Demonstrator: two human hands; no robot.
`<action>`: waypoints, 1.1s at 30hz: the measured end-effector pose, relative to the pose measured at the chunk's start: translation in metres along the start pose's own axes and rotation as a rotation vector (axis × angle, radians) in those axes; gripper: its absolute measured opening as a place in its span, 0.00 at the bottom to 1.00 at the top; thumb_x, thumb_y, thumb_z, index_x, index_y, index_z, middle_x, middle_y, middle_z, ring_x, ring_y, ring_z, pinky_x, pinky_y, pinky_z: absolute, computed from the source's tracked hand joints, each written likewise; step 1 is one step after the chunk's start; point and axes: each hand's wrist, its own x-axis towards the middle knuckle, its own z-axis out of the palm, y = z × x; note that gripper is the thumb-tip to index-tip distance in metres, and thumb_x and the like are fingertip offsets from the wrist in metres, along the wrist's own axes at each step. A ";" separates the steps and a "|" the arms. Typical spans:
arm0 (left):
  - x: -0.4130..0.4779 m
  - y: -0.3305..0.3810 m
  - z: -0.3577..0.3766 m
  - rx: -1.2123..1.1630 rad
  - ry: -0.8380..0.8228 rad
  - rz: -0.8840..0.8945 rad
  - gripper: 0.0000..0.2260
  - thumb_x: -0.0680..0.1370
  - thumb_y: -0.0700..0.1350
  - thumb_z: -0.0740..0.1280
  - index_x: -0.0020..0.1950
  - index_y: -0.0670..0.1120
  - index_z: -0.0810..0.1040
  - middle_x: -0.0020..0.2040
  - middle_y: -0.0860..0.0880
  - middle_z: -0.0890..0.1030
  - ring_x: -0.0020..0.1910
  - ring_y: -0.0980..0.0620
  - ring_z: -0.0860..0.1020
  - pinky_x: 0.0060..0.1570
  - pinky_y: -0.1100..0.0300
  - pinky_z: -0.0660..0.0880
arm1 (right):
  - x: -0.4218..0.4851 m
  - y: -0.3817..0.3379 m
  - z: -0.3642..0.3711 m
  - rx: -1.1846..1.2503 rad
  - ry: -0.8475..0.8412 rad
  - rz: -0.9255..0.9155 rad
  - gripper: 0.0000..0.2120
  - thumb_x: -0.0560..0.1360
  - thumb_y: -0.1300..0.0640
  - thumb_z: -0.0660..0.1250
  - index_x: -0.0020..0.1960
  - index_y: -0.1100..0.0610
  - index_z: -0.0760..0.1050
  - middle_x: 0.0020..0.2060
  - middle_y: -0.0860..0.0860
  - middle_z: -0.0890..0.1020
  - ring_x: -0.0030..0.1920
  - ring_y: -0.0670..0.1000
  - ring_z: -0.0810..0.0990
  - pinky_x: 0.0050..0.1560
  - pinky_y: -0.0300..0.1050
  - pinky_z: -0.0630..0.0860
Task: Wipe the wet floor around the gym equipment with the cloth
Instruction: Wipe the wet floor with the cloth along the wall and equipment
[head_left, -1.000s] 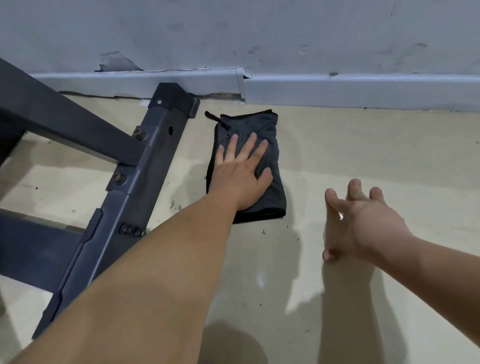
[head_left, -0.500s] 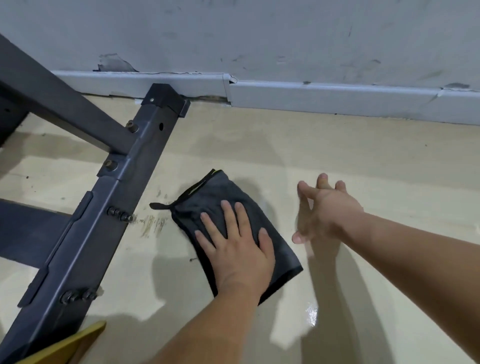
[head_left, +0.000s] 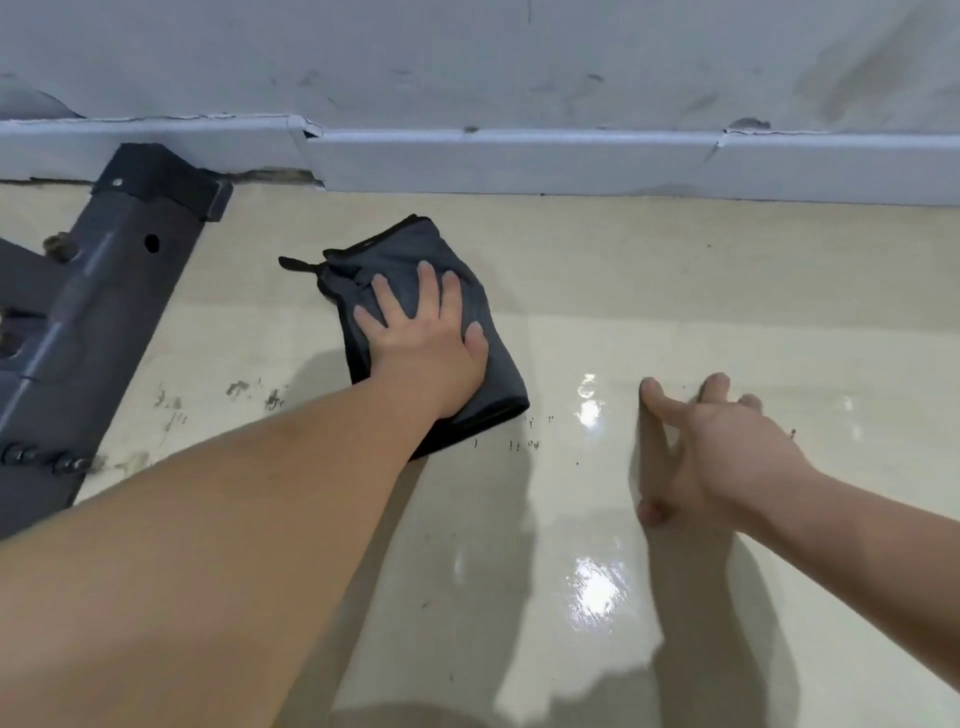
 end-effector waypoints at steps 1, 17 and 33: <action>0.011 0.012 -0.004 -0.001 -0.010 -0.005 0.31 0.86 0.59 0.43 0.86 0.50 0.38 0.86 0.49 0.36 0.82 0.28 0.38 0.77 0.26 0.44 | 0.003 0.000 0.003 0.018 0.004 0.006 0.59 0.60 0.44 0.80 0.77 0.31 0.43 0.76 0.58 0.53 0.75 0.65 0.55 0.58 0.58 0.79; -0.032 0.104 0.023 0.048 0.074 0.638 0.30 0.85 0.61 0.44 0.86 0.55 0.48 0.87 0.55 0.47 0.84 0.35 0.41 0.79 0.31 0.43 | -0.002 0.009 0.001 0.164 0.019 0.011 0.62 0.55 0.42 0.85 0.76 0.30 0.48 0.81 0.52 0.49 0.80 0.64 0.49 0.65 0.64 0.75; -0.091 0.047 0.035 0.149 0.026 0.717 0.33 0.80 0.68 0.39 0.85 0.61 0.40 0.85 0.51 0.34 0.83 0.46 0.31 0.80 0.40 0.35 | -0.024 0.061 0.001 0.110 -0.009 0.051 0.60 0.48 0.35 0.82 0.73 0.32 0.55 0.71 0.50 0.59 0.74 0.58 0.60 0.58 0.58 0.79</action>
